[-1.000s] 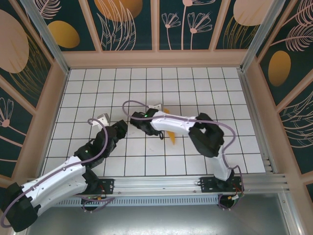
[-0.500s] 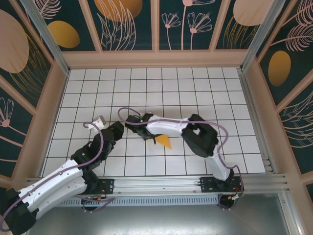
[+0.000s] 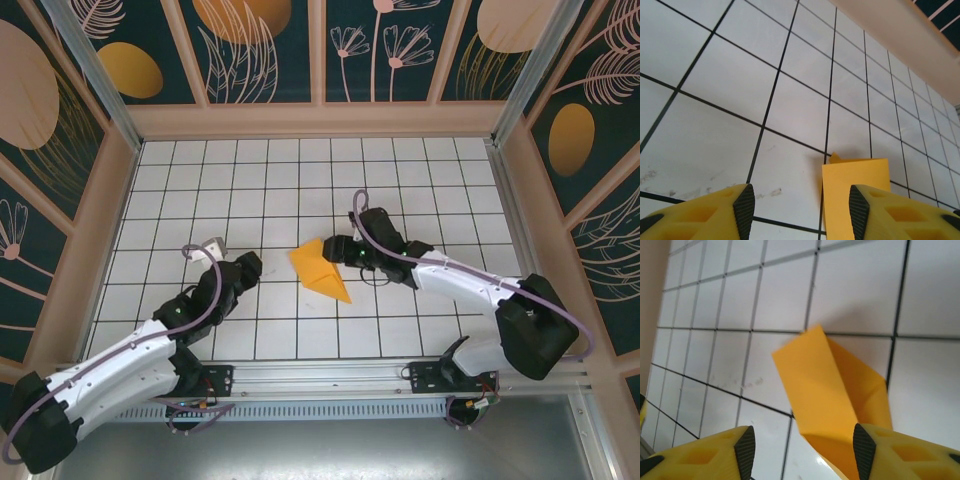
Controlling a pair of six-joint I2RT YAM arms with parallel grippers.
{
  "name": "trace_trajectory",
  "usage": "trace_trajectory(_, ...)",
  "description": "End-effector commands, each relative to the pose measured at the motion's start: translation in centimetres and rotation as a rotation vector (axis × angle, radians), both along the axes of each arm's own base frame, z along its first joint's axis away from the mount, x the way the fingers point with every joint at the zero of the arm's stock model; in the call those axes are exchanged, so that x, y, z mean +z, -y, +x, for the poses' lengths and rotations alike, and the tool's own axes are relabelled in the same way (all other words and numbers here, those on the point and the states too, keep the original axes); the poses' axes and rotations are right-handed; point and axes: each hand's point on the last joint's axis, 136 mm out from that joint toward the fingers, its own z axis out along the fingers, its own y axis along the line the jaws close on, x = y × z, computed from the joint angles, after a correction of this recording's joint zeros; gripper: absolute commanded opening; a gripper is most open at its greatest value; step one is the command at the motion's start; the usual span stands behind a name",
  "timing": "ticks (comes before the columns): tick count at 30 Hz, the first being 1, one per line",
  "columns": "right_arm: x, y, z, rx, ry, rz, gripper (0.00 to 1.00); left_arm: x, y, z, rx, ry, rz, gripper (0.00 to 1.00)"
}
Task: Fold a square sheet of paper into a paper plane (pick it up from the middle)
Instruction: Rotate the paper at the center of the table.
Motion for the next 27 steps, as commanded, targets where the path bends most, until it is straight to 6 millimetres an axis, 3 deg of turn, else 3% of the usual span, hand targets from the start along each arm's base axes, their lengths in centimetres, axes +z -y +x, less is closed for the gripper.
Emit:
trace_trajectory(1, 0.7, -0.4, -0.2, 0.045, 0.006, 0.084, 0.56, 0.3, 1.4, 0.4, -0.051, 0.001, -0.006, 0.55)
trace_trajectory(4, -1.0, 0.5, 1.0, 0.011, -0.025, 0.050, 0.64, -0.1, 2.1, 0.5, -0.073, -0.019, -0.003, 0.55)
trace_trajectory(11, -3.7, -2.2, 2.9, 0.070, -0.095, 0.089, 0.64, -0.6, 3.1, 0.8, -0.106, -0.052, 0.012, 0.55)
trace_trajectory(18, -7.1, -2.9, 3.4, 0.015, -0.190, 0.094, 0.46, -0.9, 3.2, 0.8, -0.111, -0.062, 0.023, 0.56)
trace_trajectory(27, -10.4, 0.6, 2.1, -0.409, -0.310, 0.102, 0.26, -1.1, 3.1, 0.8, -0.107, -0.065, 0.030, 0.56)
